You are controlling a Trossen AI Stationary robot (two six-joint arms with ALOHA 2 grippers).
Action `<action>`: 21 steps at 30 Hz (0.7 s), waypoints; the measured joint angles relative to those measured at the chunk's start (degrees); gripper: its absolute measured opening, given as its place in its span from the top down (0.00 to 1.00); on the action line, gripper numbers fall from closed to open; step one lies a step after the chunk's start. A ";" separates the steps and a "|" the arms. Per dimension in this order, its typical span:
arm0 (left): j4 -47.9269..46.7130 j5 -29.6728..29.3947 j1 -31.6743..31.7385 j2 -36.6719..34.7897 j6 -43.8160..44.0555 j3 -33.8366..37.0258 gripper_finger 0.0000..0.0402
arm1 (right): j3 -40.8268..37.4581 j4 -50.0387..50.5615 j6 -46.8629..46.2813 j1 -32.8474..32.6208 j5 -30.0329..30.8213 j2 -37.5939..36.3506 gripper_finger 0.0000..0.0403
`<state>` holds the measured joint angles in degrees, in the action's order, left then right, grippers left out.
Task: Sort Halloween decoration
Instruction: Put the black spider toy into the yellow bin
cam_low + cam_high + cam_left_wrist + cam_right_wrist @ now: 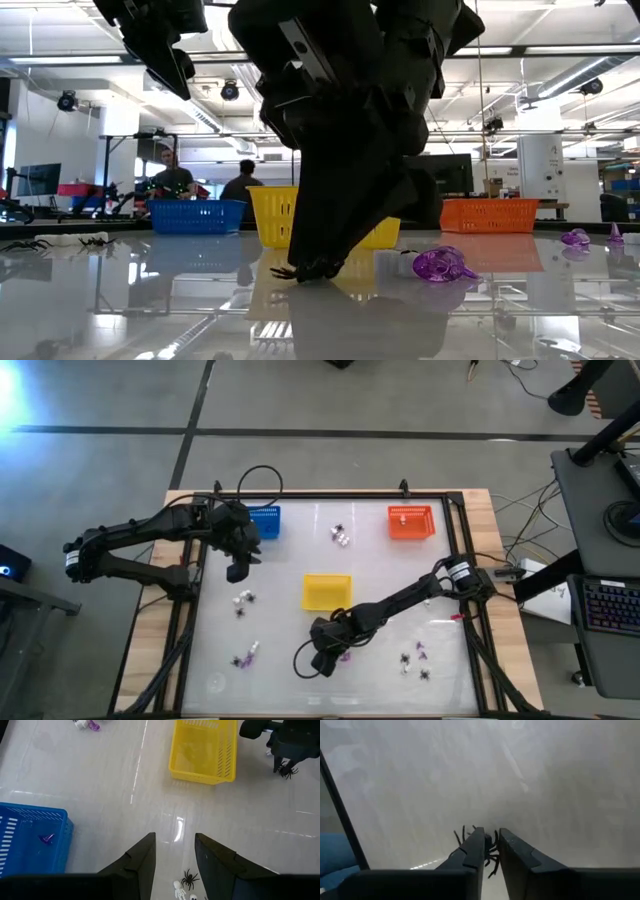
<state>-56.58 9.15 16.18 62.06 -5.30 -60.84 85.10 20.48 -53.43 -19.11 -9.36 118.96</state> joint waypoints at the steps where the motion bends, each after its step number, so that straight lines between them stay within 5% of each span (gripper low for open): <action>1: 0.00 0.00 -0.02 0.00 0.02 0.00 0.70 | 0.00 0.01 -0.03 0.00 0.01 0.00 0.93; 21: -0.04 0.00 -0.01 0.00 0.01 0.00 0.70 | 3.56 6.26 -0.51 -0.94 1.66 -2.27 0.98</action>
<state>-56.62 9.15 16.17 62.06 -5.29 -60.84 88.66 26.73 -53.94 -20.06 -7.69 116.68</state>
